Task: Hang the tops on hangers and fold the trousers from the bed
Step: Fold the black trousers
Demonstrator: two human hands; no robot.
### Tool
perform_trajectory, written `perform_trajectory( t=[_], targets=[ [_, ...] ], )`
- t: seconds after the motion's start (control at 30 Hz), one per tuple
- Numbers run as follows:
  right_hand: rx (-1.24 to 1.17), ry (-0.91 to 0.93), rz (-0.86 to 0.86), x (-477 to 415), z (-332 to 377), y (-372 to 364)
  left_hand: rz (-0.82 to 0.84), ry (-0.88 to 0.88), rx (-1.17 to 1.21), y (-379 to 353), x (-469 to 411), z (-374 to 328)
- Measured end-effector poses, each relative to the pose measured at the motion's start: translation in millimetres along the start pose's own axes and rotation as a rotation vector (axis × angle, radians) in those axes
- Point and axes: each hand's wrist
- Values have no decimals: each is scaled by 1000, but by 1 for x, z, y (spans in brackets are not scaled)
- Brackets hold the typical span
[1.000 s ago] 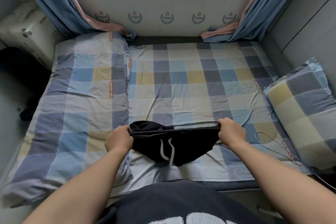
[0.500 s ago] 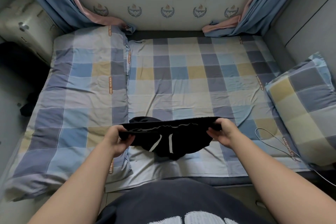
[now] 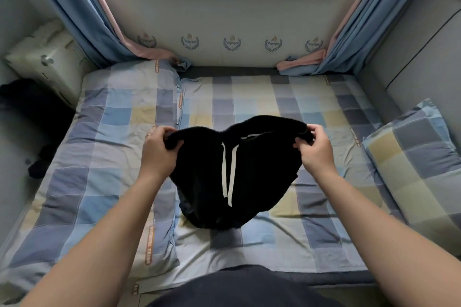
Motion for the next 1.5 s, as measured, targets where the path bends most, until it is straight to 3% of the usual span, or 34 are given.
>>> perform_trajectory(
  t=[0.4, 0.53, 0.63, 0.77, 0.93, 1.1, 1.33, 1.5],
  targets=[
    [67, 416, -55, -100, 218, 60, -378, -326, -503, 150, -120, -157],
    [126, 543, -116, -122, 296, 83, -568, -407, -578, 203, -141, -207],
    [193, 613, -172, -132, 352, 100, -615, -383, -526, 237, -154, -239],
    [251, 668, -238, -141, 416, 122, -531, -386, -266, 278, -170, -277],
    [406, 715, -354, -141, 483, 143, -407, -367, 242, 317, -177, -326],
    [467, 725, -351, -132, 534, 152, -306, -247, 511, 349, -177, -359],
    [380, 705, -317, -119, 579, 147, -50, -28, 681, 367, -170, -405],
    [165, 704, -175, -98, 597, 123, 53, -171, 737, 354, -153, -438]
  ],
)
Point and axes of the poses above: each hand's wrist, its own x-axis away from the middle knuckle, its own y-axis out of the back of the hand, z = x × y, and after that the axes turned 8 degrees about z, right-handed
